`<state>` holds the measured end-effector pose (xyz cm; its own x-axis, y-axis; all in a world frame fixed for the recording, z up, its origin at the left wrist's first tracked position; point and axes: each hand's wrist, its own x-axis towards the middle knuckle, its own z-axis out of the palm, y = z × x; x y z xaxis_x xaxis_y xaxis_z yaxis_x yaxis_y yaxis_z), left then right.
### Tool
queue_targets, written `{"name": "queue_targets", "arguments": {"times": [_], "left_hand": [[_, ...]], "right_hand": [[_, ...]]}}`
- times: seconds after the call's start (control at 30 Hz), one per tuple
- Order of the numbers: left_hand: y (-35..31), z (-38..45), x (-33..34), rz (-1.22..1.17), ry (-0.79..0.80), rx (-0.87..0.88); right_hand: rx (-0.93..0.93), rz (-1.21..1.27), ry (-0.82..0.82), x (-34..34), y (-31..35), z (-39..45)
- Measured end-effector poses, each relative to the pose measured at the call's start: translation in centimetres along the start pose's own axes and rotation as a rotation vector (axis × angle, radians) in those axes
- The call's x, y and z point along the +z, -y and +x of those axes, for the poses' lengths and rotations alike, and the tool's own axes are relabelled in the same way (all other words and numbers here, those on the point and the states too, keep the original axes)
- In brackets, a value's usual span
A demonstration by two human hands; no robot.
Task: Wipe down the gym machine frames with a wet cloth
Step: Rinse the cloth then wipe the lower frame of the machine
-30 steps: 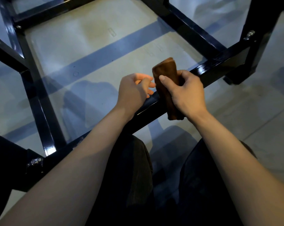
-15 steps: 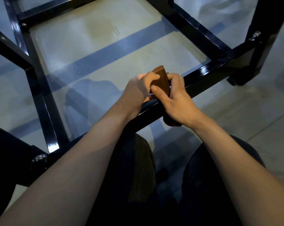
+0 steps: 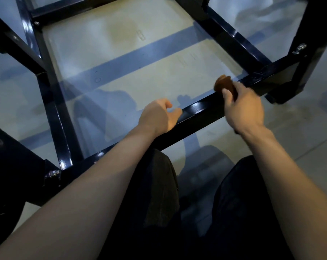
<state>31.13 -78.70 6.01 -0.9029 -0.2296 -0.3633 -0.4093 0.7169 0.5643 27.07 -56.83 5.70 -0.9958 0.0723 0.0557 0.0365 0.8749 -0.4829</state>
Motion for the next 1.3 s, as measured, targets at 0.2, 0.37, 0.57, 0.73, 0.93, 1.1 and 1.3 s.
{"name": "queue_targets", "arguments": {"times": [0.2,0.37,0.57,0.73,0.93,1.1,1.3], "left_hand": [[1.7,0.2,0.7,0.439,0.345,0.046],[2.2,0.9,0.2,0.505,0.256,0.068],[3.0,1.6,0.3,0.491,0.26,0.057],[3.2,1.1,0.5,0.483,0.295,0.048],[3.8,1.1,0.0,0.526,0.312,0.017],[3.9,1.1,-0.1,0.511,0.314,0.022],[3.9,0.9,-0.3,0.51,0.292,0.059]], "right_hand": [[-0.28,-0.373,0.085,3.0,3.0,-2.2],[-0.573,-0.31,0.271,3.8,4.9,-6.2],[-0.094,-0.35,0.123,1.0,0.0,2.0],[-0.375,-0.177,0.251,4.5,5.7,-6.4],[-0.316,-0.291,0.221,3.0,4.3,-2.8],[-0.155,-0.28,0.175,3.3,5.7,-2.8],[-0.432,-0.232,0.281,3.4,6.4,-5.1]]}}
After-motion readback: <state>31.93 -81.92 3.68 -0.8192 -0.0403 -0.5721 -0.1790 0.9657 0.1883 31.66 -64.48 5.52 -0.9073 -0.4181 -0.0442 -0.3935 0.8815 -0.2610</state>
